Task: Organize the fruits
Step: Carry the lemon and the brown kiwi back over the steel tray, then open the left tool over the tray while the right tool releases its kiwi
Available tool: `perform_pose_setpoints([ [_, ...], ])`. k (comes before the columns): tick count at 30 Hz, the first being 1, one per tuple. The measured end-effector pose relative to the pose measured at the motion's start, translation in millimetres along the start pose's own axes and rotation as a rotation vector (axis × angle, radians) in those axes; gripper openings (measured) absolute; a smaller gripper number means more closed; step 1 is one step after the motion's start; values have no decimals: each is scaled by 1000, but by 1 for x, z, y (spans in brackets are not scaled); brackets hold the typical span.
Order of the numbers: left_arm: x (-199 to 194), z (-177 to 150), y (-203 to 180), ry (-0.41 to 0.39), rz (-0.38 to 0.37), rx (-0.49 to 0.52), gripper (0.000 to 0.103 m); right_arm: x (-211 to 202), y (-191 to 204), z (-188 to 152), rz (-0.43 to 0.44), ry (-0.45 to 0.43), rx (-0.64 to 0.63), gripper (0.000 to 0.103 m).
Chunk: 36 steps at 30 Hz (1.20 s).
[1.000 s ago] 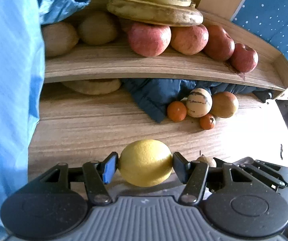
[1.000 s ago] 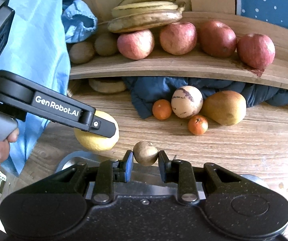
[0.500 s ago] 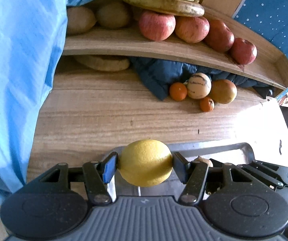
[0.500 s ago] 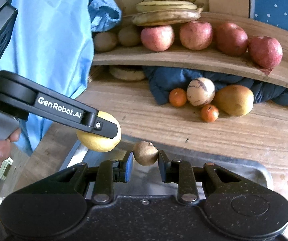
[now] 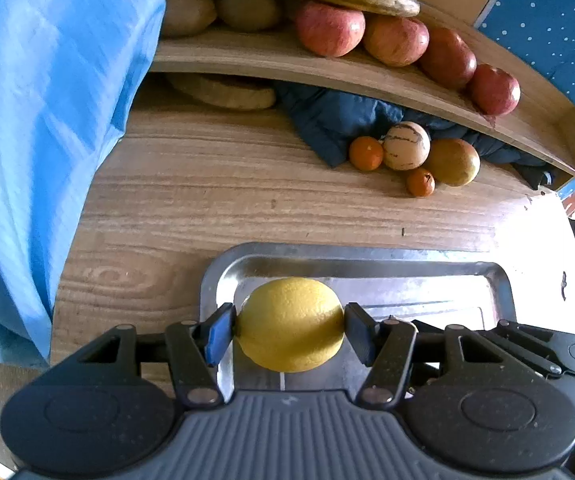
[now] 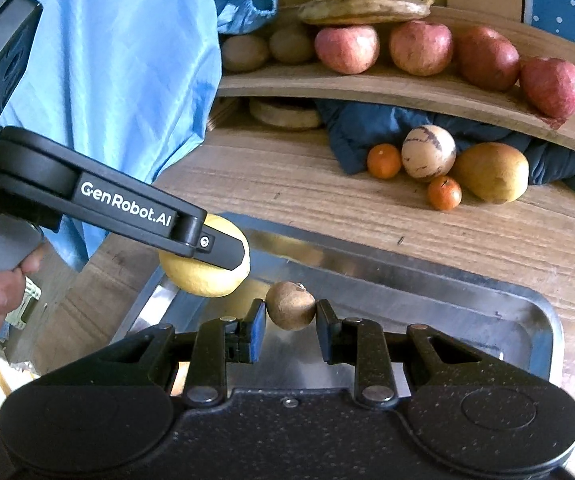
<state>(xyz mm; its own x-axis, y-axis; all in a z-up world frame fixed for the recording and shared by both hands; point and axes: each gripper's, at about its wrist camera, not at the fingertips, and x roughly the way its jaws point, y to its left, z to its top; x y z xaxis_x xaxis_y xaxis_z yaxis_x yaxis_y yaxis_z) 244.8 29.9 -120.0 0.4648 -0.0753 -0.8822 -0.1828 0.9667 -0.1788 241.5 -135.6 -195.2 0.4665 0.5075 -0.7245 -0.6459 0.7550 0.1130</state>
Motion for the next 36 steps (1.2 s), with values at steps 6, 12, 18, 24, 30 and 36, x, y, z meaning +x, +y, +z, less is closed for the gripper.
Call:
perform_pose_setpoints([
  [6,0,-8,3,8,6,-16,63,1,2,-8,10,10,-20,29],
  [12,-1,-13,4,12,7,-24,63,2,5,-13,7,18,-21,29],
  [18,-2,-16,4,10,11,-27,63,2,8,-18,5,28,-20,29],
  [24,-2,-17,4,10,10,-26,63,2,8,-20,3,33,-19,29],
  [30,-3,-17,3,11,11,-26,63,4,9,-22,0,40,-21,29],
  [36,-5,-22,4,12,15,-36,64,5,8,-23,-5,49,-23,29],
])
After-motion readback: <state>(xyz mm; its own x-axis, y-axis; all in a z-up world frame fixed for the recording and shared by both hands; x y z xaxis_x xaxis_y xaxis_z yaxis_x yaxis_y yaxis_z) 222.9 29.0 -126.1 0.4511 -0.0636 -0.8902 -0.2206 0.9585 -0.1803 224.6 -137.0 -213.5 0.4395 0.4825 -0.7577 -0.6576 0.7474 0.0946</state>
